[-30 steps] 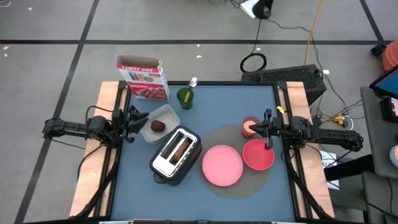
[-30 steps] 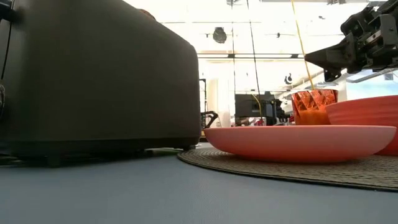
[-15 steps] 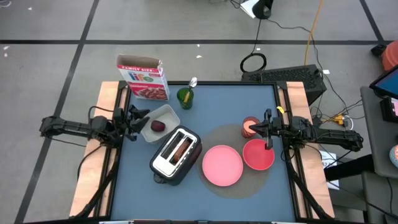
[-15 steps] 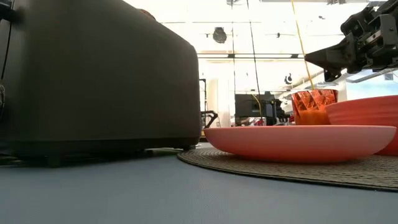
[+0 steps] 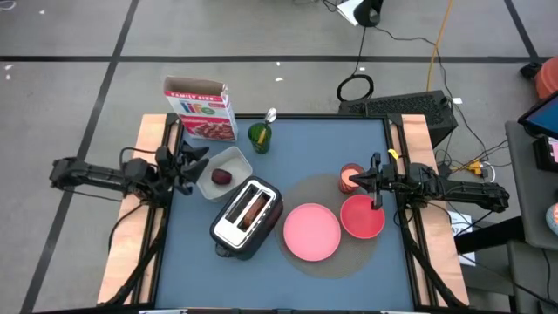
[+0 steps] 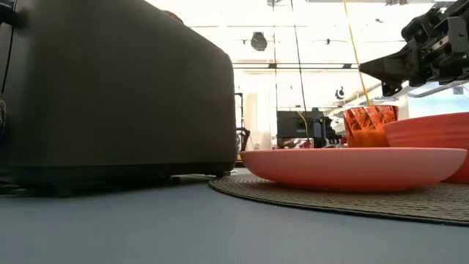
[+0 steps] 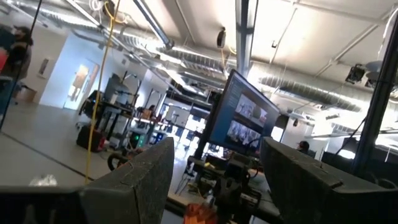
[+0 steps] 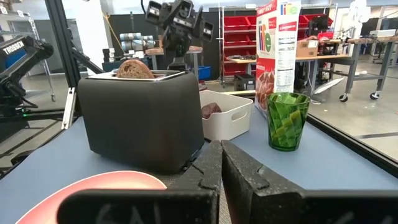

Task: Arrange a breakfast setting
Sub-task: Pour the cereal from the cereal box into the red bowl

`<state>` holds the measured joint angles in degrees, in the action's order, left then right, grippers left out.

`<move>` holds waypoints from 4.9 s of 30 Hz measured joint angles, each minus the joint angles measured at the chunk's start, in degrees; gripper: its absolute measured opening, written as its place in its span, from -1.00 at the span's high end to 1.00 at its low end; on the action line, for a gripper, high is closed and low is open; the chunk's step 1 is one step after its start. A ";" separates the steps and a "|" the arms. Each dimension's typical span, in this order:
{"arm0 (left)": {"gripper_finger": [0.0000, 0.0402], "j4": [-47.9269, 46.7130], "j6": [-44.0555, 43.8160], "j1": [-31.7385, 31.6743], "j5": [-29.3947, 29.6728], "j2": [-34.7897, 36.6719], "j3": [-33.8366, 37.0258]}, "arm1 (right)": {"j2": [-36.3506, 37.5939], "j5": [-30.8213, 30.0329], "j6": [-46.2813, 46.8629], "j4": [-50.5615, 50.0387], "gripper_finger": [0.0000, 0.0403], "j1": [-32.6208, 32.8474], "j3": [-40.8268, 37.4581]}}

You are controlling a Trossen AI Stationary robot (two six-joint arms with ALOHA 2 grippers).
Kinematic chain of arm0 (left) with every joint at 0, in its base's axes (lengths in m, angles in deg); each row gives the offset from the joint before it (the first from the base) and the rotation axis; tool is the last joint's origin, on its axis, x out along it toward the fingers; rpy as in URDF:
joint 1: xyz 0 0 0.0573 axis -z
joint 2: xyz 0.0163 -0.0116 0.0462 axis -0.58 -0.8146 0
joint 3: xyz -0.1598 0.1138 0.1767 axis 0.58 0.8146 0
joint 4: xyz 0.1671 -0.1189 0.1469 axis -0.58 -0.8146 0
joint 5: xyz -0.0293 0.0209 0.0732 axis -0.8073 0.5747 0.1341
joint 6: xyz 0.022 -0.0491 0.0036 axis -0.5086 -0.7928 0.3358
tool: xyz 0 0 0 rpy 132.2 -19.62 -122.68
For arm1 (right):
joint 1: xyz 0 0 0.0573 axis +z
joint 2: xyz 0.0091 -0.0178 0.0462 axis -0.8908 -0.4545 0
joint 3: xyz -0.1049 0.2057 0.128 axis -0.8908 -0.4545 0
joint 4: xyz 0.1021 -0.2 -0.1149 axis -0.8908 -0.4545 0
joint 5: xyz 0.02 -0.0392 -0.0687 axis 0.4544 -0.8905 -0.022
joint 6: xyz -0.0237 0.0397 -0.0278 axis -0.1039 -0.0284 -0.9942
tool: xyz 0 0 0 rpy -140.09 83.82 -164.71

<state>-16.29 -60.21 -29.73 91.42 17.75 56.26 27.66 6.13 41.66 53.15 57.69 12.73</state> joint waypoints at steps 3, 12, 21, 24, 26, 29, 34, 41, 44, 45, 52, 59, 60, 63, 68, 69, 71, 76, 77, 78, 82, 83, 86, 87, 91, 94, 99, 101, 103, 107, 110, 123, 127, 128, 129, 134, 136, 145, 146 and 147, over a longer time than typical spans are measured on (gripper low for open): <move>-0.21 -1.64 1.28 0.00 0.00 -1.93 -3.75 | 0.01 -0.02 0.00 0.00 0.97 0.00 0.01; -0.21 -16.03 4.22 -0.02 -0.02 -8.54 -18.92 | 0.01 0.00 0.00 0.00 0.97 0.01 -0.01; -0.21 -36.09 8.42 -3.79 2.77 -14.57 -36.82 | 0.00 0.00 0.00 0.00 0.97 0.02 0.01; -0.21 -42.94 8.72 -6.49 2.89 -16.48 -42.64 | 0.01 -0.02 0.00 -0.02 0.97 0.02 0.00; -0.21 -48.14 8.67 -8.61 2.86 -17.59 -46.38 | 0.01 0.00 0.00 -0.02 0.97 0.00 0.01; -0.21 -55.76 9.82 -12.00 2.90 -19.09 -52.11 | -0.02 0.00 0.00 -0.01 0.97 0.00 0.01; -0.21 -69.22 10.87 -17.95 2.91 -21.66 -60.63 | 0.01 -0.01 0.00 0.00 0.97 0.01 -0.01; -0.21 -81.75 14.61 -25.82 2.93 -24.45 -67.94 | -0.02 -0.02 0.00 -0.02 0.97 0.00 0.00; -0.21 -85.27 16.74 -28.94 2.91 -25.41 -69.20 | -0.02 -0.02 -0.01 0.00 0.97 0.01 0.00; -0.21 -86.55 17.49 -29.98 2.90 -25.76 -69.52 | 0.00 -0.02 -0.02 0.00 0.97 0.02 -0.02; -0.21 -94.51 21.36 -37.47 2.88 -29.35 -70.34 | -0.01 -0.02 -0.02 0.00 0.97 0.00 -0.01; -0.21 -98.64 26.10 -43.41 2.82 -34.79 -70.34 | -0.02 -0.01 -0.02 -0.01 0.97 0.02 -0.01; -0.21 -99.13 26.33 -44.10 2.82 -35.61 -70.34 | -0.02 -0.02 -0.02 0.00 0.97 0.00 0.00; -0.21 -101.24 27.38 -45.56 2.81 -37.81 -70.34 | -0.02 -0.02 -0.02 -0.02 0.97 0.00 0.00; -0.21 -104.84 31.47 -46.93 2.87 -40.28 -70.36 | -0.02 -0.02 -0.02 0.00 0.97 0.00 -0.02; -0.21 -105.33 32.23 -47.15 2.88 -40.62 -70.36 | -0.01 -0.02 -0.02 -0.02 0.97 0.02 -0.01; -0.21 -106.03 33.99 -47.50 2.85 -41.13 -70.36 | -0.02 -0.02 -0.02 0.00 0.97 0.01 -0.01; -0.21 -108.93 38.81 -47.68 1.95 -41.81 -70.36 | -0.02 -0.02 -0.02 -0.02 0.97 0.00 0.01; -0.21 -109.39 39.36 -47.93 1.18 -41.89 -70.34 | 0.01 -0.02 -0.02 0.00 0.97 0.00 -0.02; -0.21 -109.93 39.77 -48.15 0.60 -42.04 -70.34 | -0.02 -0.02 -0.02 0.00 0.97 0.00 -0.02; -0.21 -111.44 39.64 -49.00 -0.82 -42.96 -70.34 | -0.02 -0.02 -0.02 -0.01 0.97 0.01 0.01; -0.21 -111.70 39.62 -49.21 -0.85 -43.23 -70.33 | 0.01 -0.02 -0.02 0.00 0.97 0.01 -0.01; -0.16 -111.75 39.57 -49.77 -0.87 -44.11 -70.32 | 0.00 -0.02 -0.02 0.00 0.97 0.02 0.00; -0.12 -111.75 39.62 -49.93 -0.88 -44.49 -70.32 | 0.00 -0.02 -0.02 0.00 0.97 0.02 0.00; 0.09 -111.73 39.70 -50.10 -0.87 -45.75 -70.32 | -0.02 -0.02 -0.02 -0.02 0.97 0.02 -0.02; 0.27 -111.74 39.75 -50.08 -0.92 -46.18 -70.32 | 0.00 -0.02 -0.02 -0.02 0.97 0.00 -0.01; 0.53 -111.77 40.15 -50.05 -1.07 -46.20 -70.30 | 0.00 -0.02 -0.02 0.00 0.97 0.02 -0.01; 0.63 -111.75 40.15 -50.05 -1.05 -46.20 -70.30 | -0.02 -0.02 -0.02 -0.02 0.97 0.01 0.01; 0.71 -111.75 40.19 -50.05 -1.05 -46.20 -70.30 | -0.02 -0.02 -0.02 0.00 0.97 0.02 0.01; 0.89 -111.75 41.33 -50.05 -1.03 -46.20 -70.30 | -0.01 -0.02 -0.02 0.00 0.97 0.01 0.00; 0.97 -111.89 41.46 -50.05 -1.01 -46.20 -70.25 | 0.01 -0.02 -0.02 -0.02 0.97 0.02 0.00; 0.99 -111.78 41.64 -50.05 -0.79 -46.18 -70.25 | -0.01 -0.01 -0.02 0.00 0.97 0.00 -0.01; 0.99 -111.75 41.62 -50.05 -0.76 -46.18 -70.25 | 0.00 -0.02 -0.02 -0.01 0.97 0.00 -0.02; 0.99 -111.75 41.62 -50.05 -0.76 -46.18 -70.25 | 0.00 -0.02 0.00 -0.01 0.97 0.02 -0.01; 0.99 -111.75 41.62 -50.05 -0.76 -46.18 -70.25 | 0.00 -0.02 0.00 -0.02 0.97 0.01 -0.02; 0.99 -111.73 41.62 -50.05 -0.74 -46.18 -70.25 | -0.02 -0.02 -0.02 0.00 0.97 0.00 0.00; 1.00 -111.73 41.62 -50.05 -0.74 -46.18 -70.25 | 0.01 -0.02 -0.01 0.00 0.97 0.00 -0.02; 1.00 -111.77 41.60 -50.05 -0.74 -45.84 -70.25 | 0.01 -0.01 -0.02 0.00 0.97 0.00 -0.01; 1.00 -111.76 41.60 -50.00 -0.73 -45.57 -70.25 | -0.01 -0.01 0.00 0.00 0.97 0.02 0.01; 1.00 -111.77 41.58 -49.88 -0.74 -45.24 -70.25 | 0.00 0.00 -0.02 0.00 0.97 0.00 0.00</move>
<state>-128.05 -18.63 -79.61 90.68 -27.49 -13.99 27.66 6.13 41.64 53.15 57.69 12.73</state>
